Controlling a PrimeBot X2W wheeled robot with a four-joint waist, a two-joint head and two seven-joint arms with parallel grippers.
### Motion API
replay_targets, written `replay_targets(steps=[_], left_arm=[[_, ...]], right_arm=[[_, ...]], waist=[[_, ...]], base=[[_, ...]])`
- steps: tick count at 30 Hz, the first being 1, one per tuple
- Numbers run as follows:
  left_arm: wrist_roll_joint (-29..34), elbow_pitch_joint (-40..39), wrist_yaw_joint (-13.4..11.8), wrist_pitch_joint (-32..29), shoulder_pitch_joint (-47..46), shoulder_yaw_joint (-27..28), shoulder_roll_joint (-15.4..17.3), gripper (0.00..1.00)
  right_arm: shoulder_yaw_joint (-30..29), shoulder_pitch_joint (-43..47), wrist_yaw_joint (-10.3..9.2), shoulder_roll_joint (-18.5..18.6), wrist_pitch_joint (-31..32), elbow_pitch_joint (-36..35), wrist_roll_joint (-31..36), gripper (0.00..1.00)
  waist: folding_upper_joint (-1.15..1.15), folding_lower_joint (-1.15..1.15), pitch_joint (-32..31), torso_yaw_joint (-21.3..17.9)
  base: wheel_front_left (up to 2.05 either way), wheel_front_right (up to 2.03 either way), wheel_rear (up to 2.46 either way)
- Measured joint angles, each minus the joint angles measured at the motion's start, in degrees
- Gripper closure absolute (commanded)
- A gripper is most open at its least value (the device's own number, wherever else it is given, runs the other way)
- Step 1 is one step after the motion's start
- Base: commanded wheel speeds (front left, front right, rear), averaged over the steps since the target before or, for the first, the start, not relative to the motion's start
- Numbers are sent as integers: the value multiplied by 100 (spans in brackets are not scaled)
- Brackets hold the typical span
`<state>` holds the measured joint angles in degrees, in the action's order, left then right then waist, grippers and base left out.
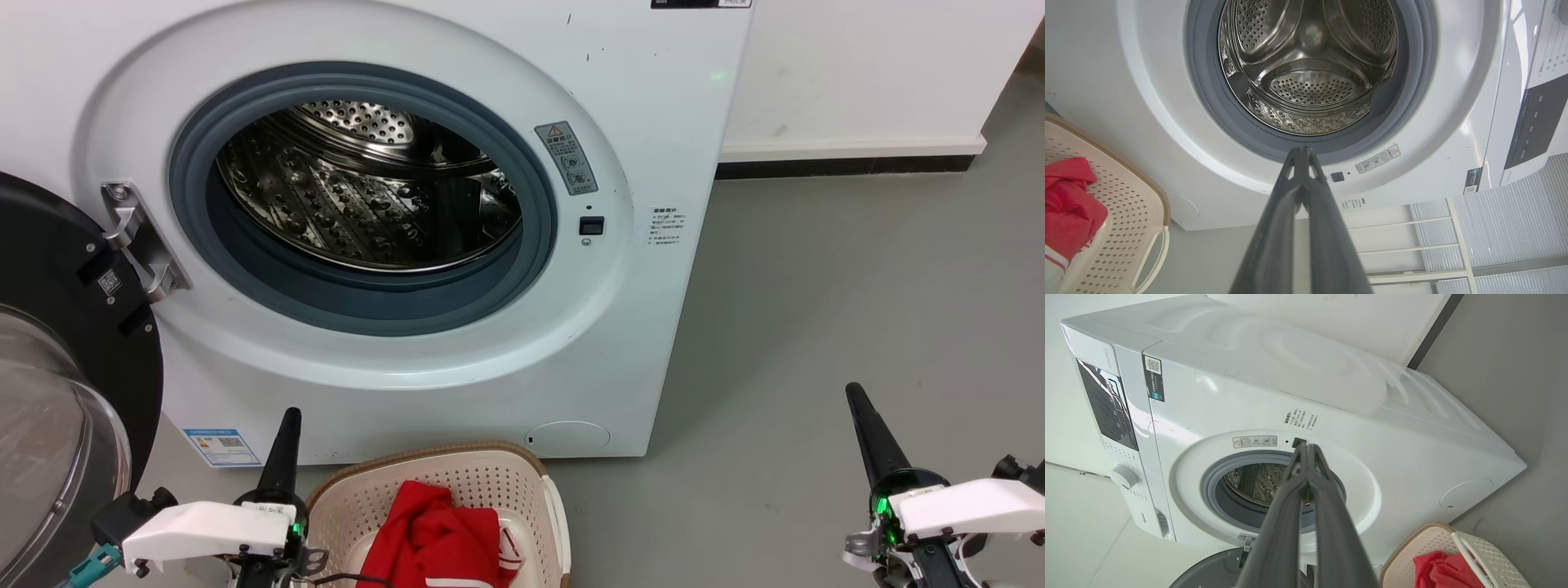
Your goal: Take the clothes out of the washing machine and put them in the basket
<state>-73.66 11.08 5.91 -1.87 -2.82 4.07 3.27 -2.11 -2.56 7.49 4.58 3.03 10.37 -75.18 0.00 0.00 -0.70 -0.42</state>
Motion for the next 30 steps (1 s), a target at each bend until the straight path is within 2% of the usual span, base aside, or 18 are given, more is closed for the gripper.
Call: replay_targets(steps=[30], left_arm=[[-1391, 222, 113, -335, -227, 170, -15, 100]], right_arm=[[-168, -225, 0, -7, 113, 264, -1386, 100]], waist=[[0, 0, 63, 29]], base=[[0, 0, 0]])
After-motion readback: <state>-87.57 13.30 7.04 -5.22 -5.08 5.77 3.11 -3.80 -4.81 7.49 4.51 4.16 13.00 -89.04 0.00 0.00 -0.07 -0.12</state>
